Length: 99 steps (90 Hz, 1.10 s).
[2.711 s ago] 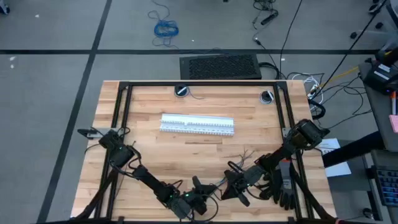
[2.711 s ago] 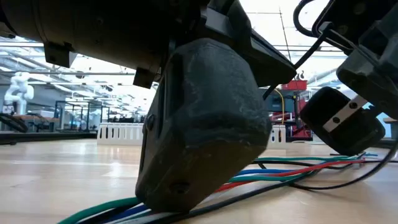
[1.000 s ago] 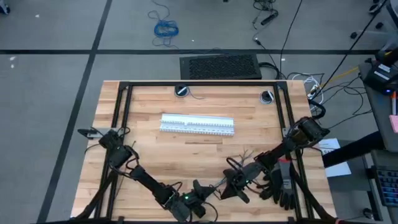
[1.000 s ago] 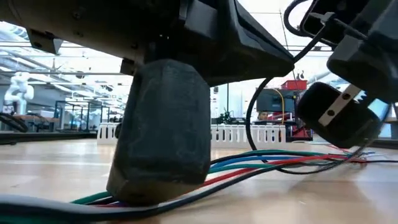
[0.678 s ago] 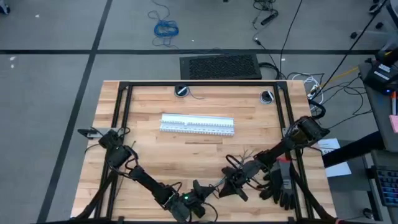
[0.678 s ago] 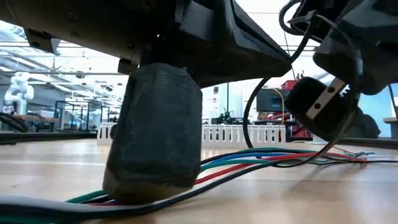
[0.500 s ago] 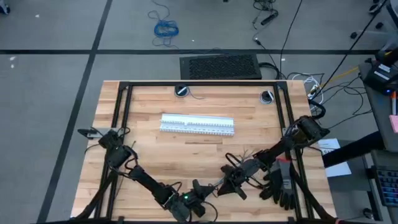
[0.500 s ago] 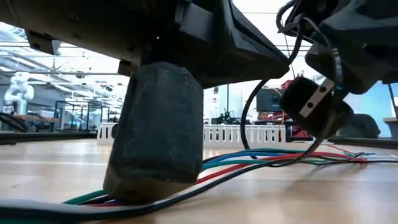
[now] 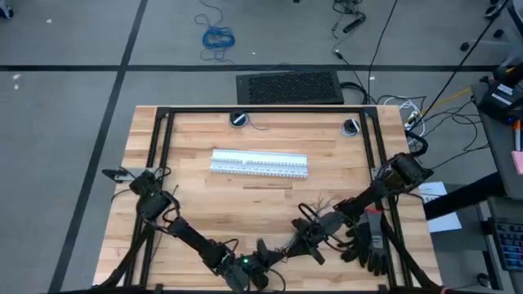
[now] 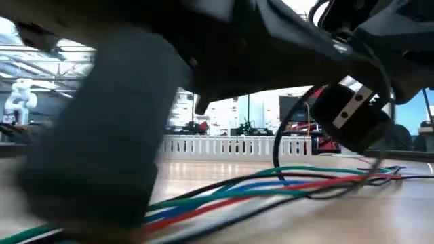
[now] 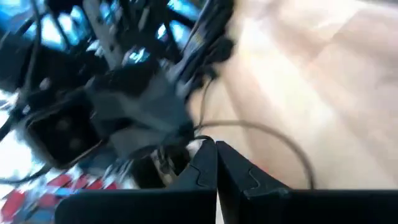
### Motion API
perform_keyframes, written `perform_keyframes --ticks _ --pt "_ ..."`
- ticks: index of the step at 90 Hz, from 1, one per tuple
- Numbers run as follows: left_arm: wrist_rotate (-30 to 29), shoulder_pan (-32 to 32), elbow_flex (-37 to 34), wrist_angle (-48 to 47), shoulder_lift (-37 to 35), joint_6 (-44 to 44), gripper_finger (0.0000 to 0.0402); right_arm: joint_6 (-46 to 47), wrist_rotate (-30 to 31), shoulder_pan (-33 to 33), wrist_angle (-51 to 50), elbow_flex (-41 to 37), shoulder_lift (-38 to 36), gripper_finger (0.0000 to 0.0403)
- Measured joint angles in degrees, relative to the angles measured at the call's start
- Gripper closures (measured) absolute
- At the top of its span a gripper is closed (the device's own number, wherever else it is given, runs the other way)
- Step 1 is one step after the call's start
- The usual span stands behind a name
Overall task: Ziptie cables
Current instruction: Wrap the cables together using a zip tie
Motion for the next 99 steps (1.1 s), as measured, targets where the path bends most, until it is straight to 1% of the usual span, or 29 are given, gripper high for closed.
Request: perform_keyframes --ticks 7,16,49,65,72,83,99 --pt "-0.2 0.0 0.0 -1.9 0.0 -2.2 0.0402 -0.4 1.3 0.5 -0.1 0.0 0.0 0.0403" --pt "-2.8 -0.1 0.1 -2.3 0.0 -3.3 0.0402 -0.1 1.7 1.1 -0.3 0.0 0.0 0.0403" --pt "-3.3 0.0 0.1 -2.0 0.0 -3.1 0.0402 0.6 1.7 2.7 -4.3 0.0 0.0 0.0403" --pt "-3.3 0.0 0.0 -1.7 0.0 -2.8 0.0402 -1.7 1.6 3.1 -4.2 0.0 0.0 0.0403" --pt "-3.3 0.1 0.0 -1.7 0.0 -2.8 0.0402 -2.5 0.7 3.6 -4.4 0.0 0.0 0.0400" --pt "-3.5 0.1 -0.1 -0.8 0.0 -2.3 0.0402 -4.5 -1.3 4.4 -5.0 0.0 0.0 0.0374" --pt "-3.7 0.1 -0.1 -0.5 0.0 -2.4 0.0402 -9.9 -1.1 5.3 -8.4 0.0 0.1 0.0306"
